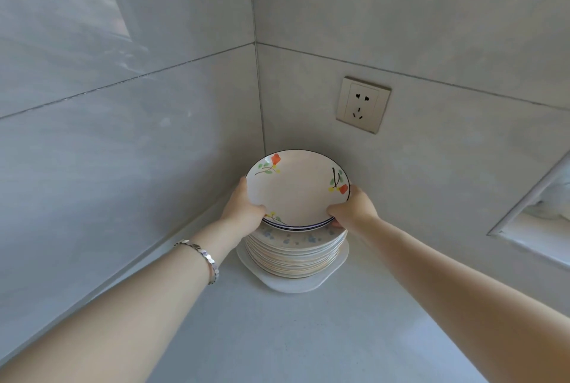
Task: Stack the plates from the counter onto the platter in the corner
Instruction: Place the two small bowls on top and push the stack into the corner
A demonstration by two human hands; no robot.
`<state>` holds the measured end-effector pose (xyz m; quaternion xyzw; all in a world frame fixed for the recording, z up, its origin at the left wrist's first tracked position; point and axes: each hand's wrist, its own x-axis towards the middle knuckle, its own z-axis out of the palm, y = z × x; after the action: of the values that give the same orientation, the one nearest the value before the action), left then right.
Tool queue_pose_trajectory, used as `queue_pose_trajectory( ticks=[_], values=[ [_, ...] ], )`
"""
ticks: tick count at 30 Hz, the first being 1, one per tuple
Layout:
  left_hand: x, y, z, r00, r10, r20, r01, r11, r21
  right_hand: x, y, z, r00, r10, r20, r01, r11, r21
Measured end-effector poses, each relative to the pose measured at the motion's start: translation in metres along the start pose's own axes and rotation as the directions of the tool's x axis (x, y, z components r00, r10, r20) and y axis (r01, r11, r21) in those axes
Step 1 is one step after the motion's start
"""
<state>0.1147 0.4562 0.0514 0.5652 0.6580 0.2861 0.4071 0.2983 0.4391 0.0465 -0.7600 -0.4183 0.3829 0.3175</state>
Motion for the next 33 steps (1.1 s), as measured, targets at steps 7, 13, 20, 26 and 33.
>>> queue_pose_trajectory(
  ticks=[7, 13, 20, 26, 33],
  values=[
    [0.006, -0.004, -0.002, 0.999, 0.026, 0.033, -0.026, 1.000, -0.017, 0.001, 0.004, 0.003, 0.998, -0.055, -0.034, 0.051, 0.993, -0.103],
    [0.007, -0.019, 0.005, 0.991, -0.094, -0.094, 0.071, 0.973, -0.220, 0.001, 0.021, -0.007, 0.989, -0.015, -0.150, 0.030, 0.994, 0.101],
    [0.023, -0.044, 0.027, 0.928, -0.370, 0.044, 0.316, 0.719, -0.619, -0.006, 0.022, 0.018, 0.999, -0.048, 0.020, 0.039, 0.946, 0.322],
    [0.017, -0.038, 0.029, 0.921, -0.386, 0.040, 0.330, 0.724, -0.605, -0.002, 0.023, 0.017, 0.998, -0.029, 0.048, 0.013, 0.951, 0.310],
    [-0.033, -0.001, 0.012, 0.973, -0.144, -0.181, 0.150, 0.989, 0.016, -0.028, 0.026, -0.006, 0.988, -0.031, 0.149, 0.052, 0.989, -0.140]
  ],
)
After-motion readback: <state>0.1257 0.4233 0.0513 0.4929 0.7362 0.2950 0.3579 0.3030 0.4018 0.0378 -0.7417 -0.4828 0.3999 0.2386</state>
